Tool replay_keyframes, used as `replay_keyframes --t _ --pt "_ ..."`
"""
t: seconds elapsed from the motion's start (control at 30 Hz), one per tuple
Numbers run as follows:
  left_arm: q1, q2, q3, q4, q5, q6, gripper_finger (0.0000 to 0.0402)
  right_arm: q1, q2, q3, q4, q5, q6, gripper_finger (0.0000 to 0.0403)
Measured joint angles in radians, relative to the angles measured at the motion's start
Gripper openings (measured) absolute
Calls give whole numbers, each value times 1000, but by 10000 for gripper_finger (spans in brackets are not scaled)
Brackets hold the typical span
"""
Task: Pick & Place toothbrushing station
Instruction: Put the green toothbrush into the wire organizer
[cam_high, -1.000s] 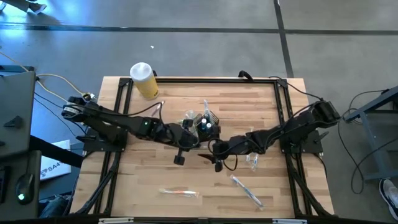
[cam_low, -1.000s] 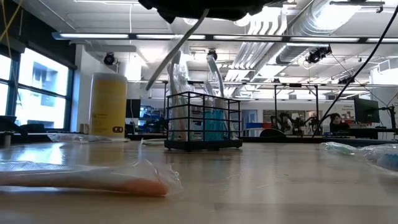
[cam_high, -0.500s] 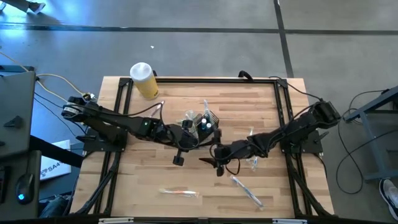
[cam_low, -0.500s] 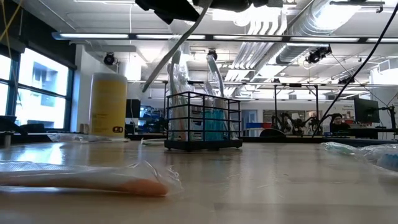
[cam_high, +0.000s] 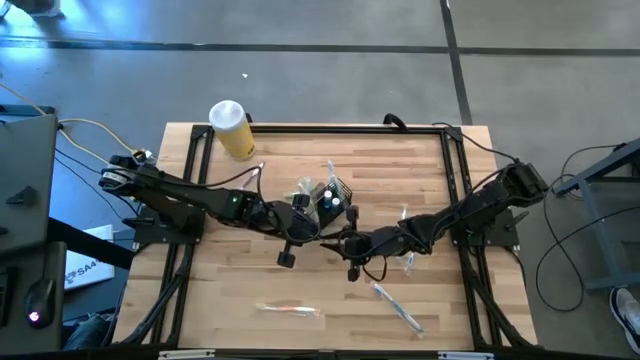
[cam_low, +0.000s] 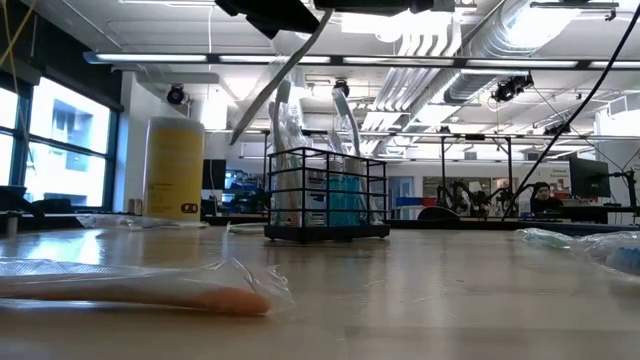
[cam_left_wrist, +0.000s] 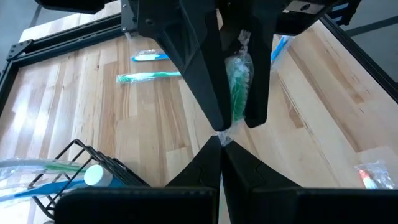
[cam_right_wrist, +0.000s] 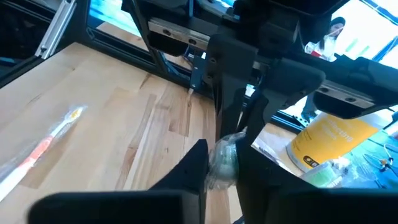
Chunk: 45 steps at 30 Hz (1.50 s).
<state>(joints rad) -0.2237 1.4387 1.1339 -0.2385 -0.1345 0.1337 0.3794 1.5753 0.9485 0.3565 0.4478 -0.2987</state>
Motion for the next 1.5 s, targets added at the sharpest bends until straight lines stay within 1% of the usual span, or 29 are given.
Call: replay_keyframes --t 0.17,0.3,0.4,0.5,0.57,0.73,0.83,0.93,1.07,1.1,1.17,1.23,1.37,1.5 --pt "1 0 0 -14 52 -2 0 0 0 0 -1 -9 -15 42" --pt "1 0 0 -15 55 -2 3 0 0 0 -4 -9 -11 57" --pt "1 0 0 -5 59 -2 15 1 0 0 -20 -6 9 58" --pt "1 -1 0 3 61 -2 38 2 0 -1 -42 10 13 44" --pt "1 -1 0 1 61 -2 57 8 0 -1 -60 38 17 44" --pt "1 -1 0 4 61 -2 118 46 -11 -1 -126 171 23 44" --pt "1 -1 0 2 59 -45 152 79 -47 -1 -193 233 72 45" --pt "1 -1 0 -20 58 -90 171 117 -99 0 -266 234 155 47" --pt "1 -8 0 -102 57 -80 178 175 -169 0 -384 243 252 46" --pt "1 -11 0 -125 56 -86 178 187 -183 1 -421 270 272 46" --pt "1 -13 0 -175 54 -103 178 210 -212 0 -505 359 328 46" --pt "1 -14 0 -244 53 -130 178 215 -245 -1 -547 416 374 46" --pt "1 -23 0 -336 44 -161 178 211 -324 0 -573 424 401 46" --pt "1 -40 -1 -403 24 -197 178 168 -404 0 -645 417 440 46"
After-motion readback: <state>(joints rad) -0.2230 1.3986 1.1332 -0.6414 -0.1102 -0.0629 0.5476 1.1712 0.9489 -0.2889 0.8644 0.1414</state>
